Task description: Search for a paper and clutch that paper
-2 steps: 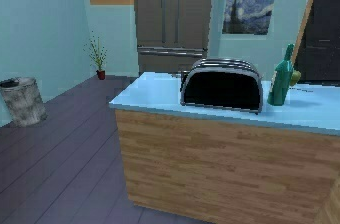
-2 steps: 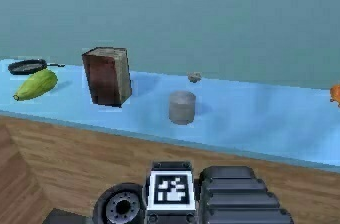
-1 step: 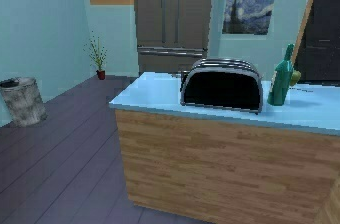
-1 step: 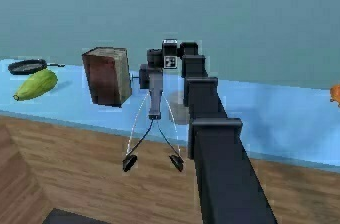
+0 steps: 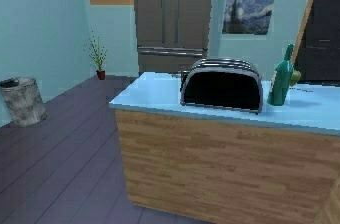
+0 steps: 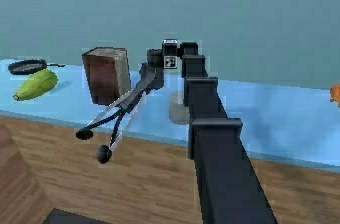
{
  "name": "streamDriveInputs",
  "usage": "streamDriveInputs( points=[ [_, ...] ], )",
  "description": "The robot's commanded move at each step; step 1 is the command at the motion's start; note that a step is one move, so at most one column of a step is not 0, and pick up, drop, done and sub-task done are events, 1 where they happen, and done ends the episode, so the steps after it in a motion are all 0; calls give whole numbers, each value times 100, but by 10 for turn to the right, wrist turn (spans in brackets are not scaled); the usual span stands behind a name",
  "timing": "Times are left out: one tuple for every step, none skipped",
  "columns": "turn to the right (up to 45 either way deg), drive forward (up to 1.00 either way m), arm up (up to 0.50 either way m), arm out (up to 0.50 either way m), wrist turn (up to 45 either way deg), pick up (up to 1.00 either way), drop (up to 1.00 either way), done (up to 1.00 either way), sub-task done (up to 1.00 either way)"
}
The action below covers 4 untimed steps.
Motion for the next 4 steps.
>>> streamDriveInputs(
  points=[
    [0, 0, 0, 0, 450, 0, 0, 0, 0],
    [0, 0, 0, 0, 450, 0, 0, 0, 0],
    [0, 0, 0, 0, 450, 0, 0, 0, 0],
    [0, 0, 0, 0, 210, 0, 0, 0, 0]
  ],
)
